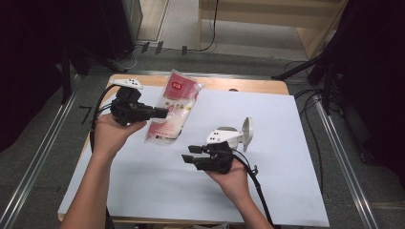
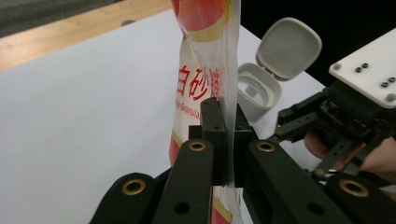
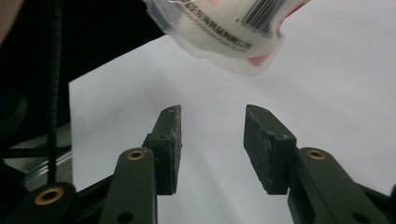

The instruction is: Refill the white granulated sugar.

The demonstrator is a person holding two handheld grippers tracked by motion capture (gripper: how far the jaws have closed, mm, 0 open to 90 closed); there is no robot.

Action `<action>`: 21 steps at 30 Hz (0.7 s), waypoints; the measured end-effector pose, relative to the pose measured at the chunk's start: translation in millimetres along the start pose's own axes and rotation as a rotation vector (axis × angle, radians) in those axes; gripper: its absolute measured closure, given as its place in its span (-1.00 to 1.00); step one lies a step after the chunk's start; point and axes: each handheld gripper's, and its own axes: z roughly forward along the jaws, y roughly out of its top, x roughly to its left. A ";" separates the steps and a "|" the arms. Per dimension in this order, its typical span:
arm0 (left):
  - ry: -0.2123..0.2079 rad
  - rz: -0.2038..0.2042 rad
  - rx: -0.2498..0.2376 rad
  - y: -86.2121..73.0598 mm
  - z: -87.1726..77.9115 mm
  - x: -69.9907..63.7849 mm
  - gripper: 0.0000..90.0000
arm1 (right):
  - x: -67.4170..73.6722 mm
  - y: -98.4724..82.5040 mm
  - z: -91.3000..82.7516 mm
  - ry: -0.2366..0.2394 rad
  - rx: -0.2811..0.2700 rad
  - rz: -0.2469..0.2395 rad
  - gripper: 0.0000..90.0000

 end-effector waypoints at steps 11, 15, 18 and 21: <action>-0.005 -0.023 0.014 -5.4 29.9 26.1 1.00 | -9.5 -1.3 -14.9 0.046 0.056 -0.032 0.28; 0.034 -0.016 0.021 -5.6 40.0 30.3 1.00 | -13.2 -1.7 -20.3 0.090 0.050 0.000 0.27; 0.045 -0.018 0.024 -6.1 43.7 31.9 1.00 | -13.5 -3.0 -25.7 0.056 0.060 -0.036 0.26; 0.033 -0.018 0.015 -7.0 50.3 37.5 1.00 | -14.7 -5.7 -31.1 0.049 0.064 -0.043 0.25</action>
